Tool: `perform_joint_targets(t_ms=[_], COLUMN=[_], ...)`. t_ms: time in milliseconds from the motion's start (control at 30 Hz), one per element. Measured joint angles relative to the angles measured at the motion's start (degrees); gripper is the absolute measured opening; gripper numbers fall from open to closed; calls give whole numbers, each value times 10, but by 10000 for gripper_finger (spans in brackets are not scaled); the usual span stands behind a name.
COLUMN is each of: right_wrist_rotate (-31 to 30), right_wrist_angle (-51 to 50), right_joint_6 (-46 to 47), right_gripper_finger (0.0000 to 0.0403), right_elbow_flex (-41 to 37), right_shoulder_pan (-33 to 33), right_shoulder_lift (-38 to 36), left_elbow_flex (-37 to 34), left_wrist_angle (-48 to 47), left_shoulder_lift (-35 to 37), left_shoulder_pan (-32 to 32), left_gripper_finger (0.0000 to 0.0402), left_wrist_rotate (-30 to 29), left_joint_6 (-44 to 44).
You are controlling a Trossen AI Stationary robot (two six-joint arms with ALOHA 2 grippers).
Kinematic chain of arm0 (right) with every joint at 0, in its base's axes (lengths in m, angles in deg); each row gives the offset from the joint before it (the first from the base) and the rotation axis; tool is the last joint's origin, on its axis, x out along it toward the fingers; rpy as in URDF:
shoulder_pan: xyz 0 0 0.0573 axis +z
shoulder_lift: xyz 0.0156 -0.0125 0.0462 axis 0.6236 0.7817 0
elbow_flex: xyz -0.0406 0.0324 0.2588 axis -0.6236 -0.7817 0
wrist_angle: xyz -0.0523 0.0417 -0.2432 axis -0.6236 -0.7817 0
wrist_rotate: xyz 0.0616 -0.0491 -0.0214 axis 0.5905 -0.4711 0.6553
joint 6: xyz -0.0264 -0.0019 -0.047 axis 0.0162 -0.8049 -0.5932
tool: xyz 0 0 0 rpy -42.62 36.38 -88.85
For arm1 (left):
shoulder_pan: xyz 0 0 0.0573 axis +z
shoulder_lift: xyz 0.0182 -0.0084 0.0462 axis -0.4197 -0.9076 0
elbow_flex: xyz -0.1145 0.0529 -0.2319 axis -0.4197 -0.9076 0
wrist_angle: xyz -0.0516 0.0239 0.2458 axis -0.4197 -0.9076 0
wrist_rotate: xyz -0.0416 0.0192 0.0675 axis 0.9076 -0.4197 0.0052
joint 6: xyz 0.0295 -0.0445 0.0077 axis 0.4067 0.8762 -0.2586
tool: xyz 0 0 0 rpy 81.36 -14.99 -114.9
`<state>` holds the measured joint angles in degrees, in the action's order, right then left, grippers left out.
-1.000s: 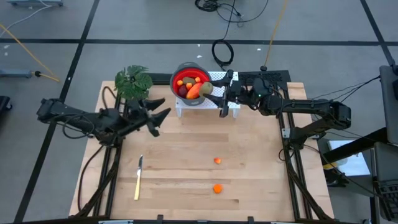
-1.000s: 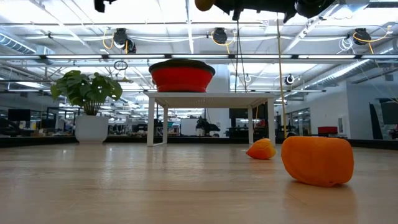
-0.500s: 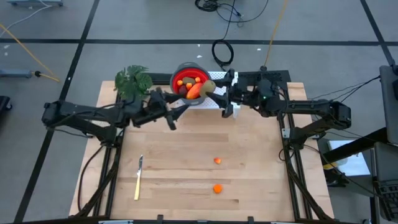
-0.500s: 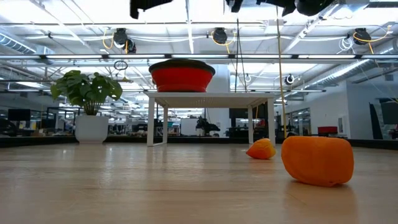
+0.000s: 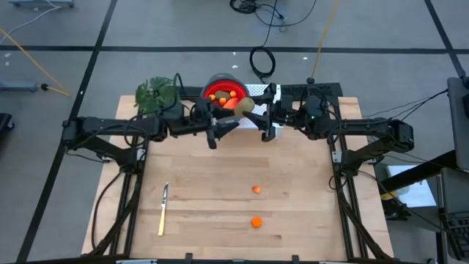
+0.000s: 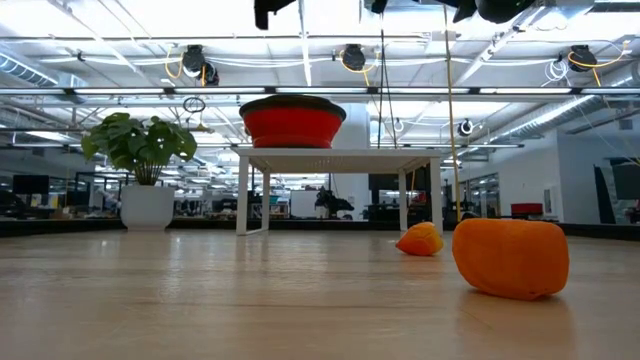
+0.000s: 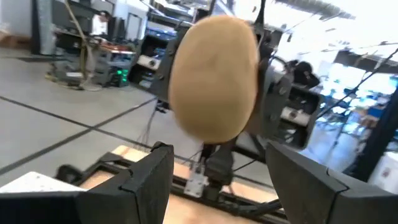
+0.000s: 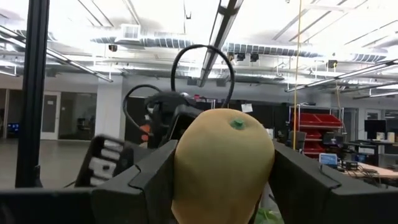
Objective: Pick & Place Fruit
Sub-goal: Put the kiwi into the red strainer bowl on the shelf
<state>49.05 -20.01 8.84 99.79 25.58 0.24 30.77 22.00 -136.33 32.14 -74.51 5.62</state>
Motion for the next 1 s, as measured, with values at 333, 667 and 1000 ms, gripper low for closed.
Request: perform_joint_targets(t_ms=[333,667,1000], right_wrist_rotate=[17,13,12], right_wrist_angle=[-2,-17,-19], right_joint_6=[11,22,21], right_gripper_finger=[212,212,212], right_elbow_flex=[0,0,0], right_shoulder_pan=[0,16,19], right_shoulder_lift=[0,4,5], left_elbow_flex=[2,3,2], left_wrist_angle=[13,49,52], left_shoulder_lift=[0,-7,-25], left_shoulder_pan=[10,12,12], left_gripper_finger=[255,255,255], left_wrist_rotate=[10,39,58], left_joint_6=[13,13,24])
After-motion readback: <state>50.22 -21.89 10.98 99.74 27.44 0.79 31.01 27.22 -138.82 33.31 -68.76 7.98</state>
